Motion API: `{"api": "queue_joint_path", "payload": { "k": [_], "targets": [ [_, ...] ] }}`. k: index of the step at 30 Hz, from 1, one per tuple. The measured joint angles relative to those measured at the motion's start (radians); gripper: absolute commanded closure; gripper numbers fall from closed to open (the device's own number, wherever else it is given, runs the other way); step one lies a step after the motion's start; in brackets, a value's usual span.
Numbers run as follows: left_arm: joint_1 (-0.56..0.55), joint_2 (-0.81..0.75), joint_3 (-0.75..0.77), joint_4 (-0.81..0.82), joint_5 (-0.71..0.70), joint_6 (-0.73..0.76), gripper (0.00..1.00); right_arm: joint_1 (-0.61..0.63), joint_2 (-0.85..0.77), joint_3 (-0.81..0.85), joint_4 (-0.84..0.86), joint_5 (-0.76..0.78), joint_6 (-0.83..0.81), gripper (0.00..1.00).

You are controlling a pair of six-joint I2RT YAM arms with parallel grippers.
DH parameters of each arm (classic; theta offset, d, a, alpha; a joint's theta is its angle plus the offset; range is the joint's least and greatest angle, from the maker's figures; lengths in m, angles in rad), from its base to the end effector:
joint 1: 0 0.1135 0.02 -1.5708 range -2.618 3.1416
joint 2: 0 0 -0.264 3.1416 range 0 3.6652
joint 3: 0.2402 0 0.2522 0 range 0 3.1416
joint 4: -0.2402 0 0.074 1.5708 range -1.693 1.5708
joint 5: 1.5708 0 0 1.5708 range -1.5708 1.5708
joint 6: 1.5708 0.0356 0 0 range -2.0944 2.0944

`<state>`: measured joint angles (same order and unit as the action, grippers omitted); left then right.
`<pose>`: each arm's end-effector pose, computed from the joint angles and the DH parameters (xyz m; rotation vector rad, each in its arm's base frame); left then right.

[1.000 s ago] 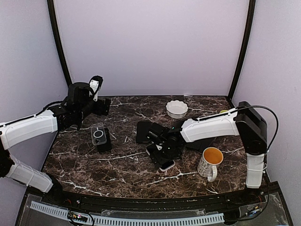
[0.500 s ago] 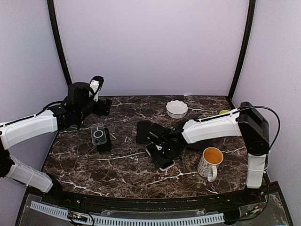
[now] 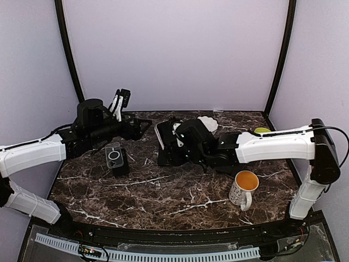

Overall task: Put the phone into the phone case
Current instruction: Press the phone at the top left corner of the phone case.

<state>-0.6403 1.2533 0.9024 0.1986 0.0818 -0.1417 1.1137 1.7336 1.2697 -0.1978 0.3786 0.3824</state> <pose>0.2360 -0.1794 0.3198 0.4956 1.6953 -0.6441 0.1853 0.3470 0.2523 -0.5944 2.1288 0.4224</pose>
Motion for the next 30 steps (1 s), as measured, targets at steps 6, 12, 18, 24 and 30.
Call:
{"api": "queue_joint_path", "payload": {
  "k": [6,12,18,24,30],
  "targets": [
    [-0.122,-0.033,-0.089,0.194,0.007,-0.121,0.08,0.034,-0.027,0.001,0.189,0.079,-0.068,0.74],
    [-0.154,-0.032,-0.101,0.285,-0.071,-0.18,0.36,0.073,-0.046,-0.023,0.282,0.091,-0.132,0.74],
    [-0.151,-0.031,-0.101,0.315,-0.09,-0.214,0.51,0.084,-0.083,-0.044,0.319,0.089,-0.162,0.74],
    [-0.152,-0.024,-0.101,0.344,-0.032,-0.235,0.75,0.084,-0.084,-0.045,0.332,0.084,-0.178,0.74],
    [-0.155,-0.019,-0.119,0.404,0.044,-0.254,0.99,0.084,-0.084,-0.047,0.334,0.074,-0.197,0.6]
  ]
}}
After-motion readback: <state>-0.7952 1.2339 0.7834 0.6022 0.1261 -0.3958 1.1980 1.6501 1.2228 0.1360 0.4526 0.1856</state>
